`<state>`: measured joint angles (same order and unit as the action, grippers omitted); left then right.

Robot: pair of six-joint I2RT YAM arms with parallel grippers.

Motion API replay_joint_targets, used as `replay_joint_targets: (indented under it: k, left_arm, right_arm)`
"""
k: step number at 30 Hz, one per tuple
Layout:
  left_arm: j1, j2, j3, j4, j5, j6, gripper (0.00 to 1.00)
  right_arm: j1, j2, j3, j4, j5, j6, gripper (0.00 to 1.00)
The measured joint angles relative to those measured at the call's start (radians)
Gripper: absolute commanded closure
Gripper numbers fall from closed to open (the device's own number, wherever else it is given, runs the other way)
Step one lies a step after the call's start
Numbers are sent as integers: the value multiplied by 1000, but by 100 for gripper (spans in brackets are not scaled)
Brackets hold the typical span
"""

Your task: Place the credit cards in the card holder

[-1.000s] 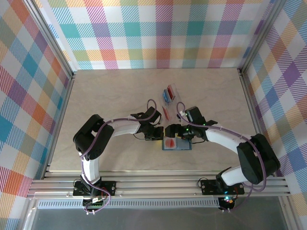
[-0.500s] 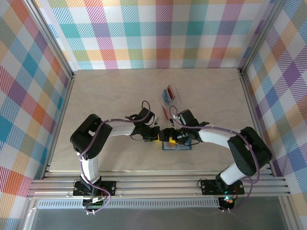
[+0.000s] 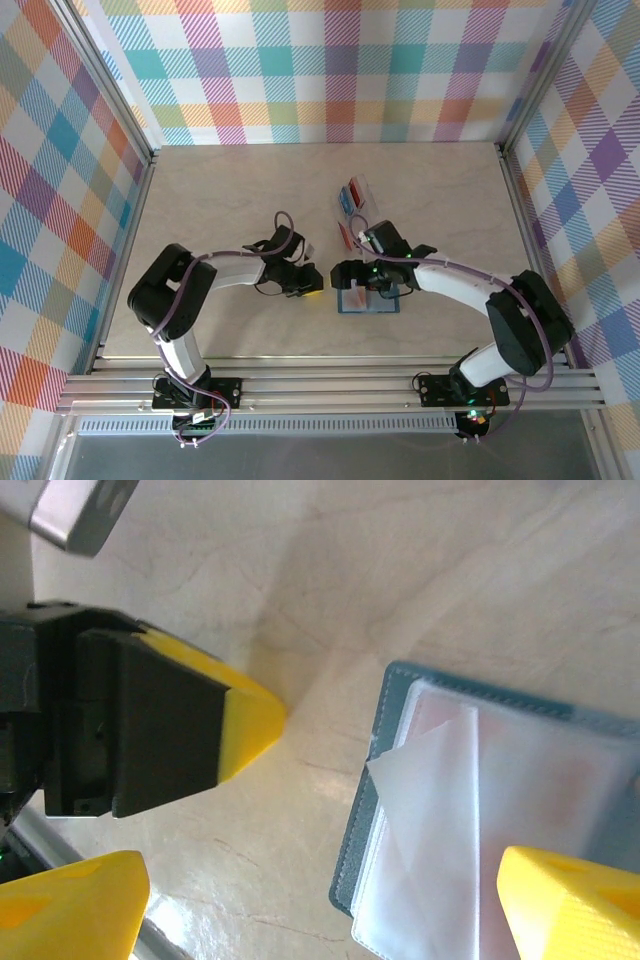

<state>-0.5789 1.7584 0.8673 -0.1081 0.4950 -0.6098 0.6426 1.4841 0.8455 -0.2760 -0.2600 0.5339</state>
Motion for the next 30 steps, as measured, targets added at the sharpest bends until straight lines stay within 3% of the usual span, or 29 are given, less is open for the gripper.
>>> replay_joint_targets:
  k: [3, 6, 15, 22, 30]
  left_arm:
    - [13, -22, -11, -19, -19, -1, 82]
    - [22, -40, -24, -25, -30, -3, 82]
    - [33, -62, -39, -28, -52, -4, 81]
    - [35, -79, -47, -31, -61, -4, 80]
    - [40, -99, -47, -32, -62, -4, 80]
  right_arm:
    - [0, 0, 38, -39, 39, -10, 10]
    - [0, 0, 72, -85, 75, -27, 17]
    - [0, 160, 406, -275, 246, -110, 54]
    - [9, 397, 668, -398, 392, -184, 57]
    - [36, 546, 801, -488, 510, -245, 61]
